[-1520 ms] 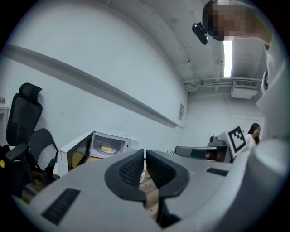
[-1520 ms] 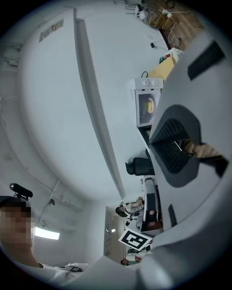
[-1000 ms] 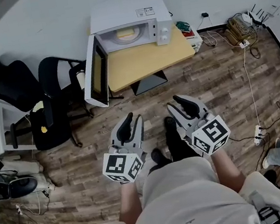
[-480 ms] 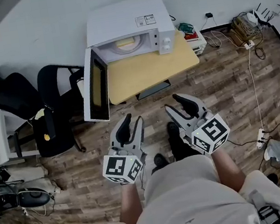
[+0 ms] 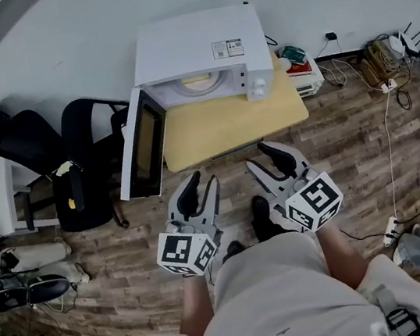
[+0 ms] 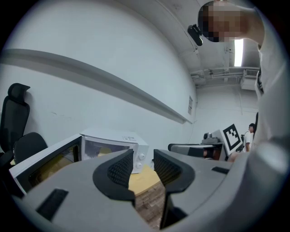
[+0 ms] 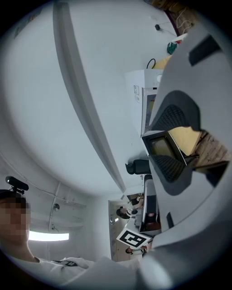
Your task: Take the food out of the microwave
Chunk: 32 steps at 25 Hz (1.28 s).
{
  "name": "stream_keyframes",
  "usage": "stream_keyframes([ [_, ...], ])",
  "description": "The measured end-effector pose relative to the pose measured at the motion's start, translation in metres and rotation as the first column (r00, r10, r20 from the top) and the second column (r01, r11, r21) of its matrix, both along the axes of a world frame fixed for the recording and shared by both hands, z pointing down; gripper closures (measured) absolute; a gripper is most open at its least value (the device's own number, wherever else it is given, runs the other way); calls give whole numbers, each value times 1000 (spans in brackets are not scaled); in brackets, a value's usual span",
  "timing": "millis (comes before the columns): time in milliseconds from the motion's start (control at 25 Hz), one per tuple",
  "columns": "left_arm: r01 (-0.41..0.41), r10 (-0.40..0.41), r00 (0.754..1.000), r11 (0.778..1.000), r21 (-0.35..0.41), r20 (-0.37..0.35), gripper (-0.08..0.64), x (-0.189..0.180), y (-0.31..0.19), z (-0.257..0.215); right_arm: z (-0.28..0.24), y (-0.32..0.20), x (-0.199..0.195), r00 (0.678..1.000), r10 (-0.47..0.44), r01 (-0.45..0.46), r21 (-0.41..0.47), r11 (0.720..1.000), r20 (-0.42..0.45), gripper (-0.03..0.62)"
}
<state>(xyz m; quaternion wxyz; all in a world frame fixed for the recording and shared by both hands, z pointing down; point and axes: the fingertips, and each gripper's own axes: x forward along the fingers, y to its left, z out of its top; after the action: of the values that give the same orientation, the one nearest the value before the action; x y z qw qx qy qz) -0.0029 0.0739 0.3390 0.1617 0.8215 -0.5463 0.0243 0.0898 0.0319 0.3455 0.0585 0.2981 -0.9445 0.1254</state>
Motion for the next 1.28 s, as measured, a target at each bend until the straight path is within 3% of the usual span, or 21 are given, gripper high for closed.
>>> stream_keyframes([
  [600,95,-95,995,995,-32,18,440,7,-38,15,23,-45,9,995,-97,97,-35,995,-19,433],
  [1280,38,-37,999,998,-45,38,437,-20,-80,34,43,-75,-24,993,-86,82,-42,996,-84,413],
])
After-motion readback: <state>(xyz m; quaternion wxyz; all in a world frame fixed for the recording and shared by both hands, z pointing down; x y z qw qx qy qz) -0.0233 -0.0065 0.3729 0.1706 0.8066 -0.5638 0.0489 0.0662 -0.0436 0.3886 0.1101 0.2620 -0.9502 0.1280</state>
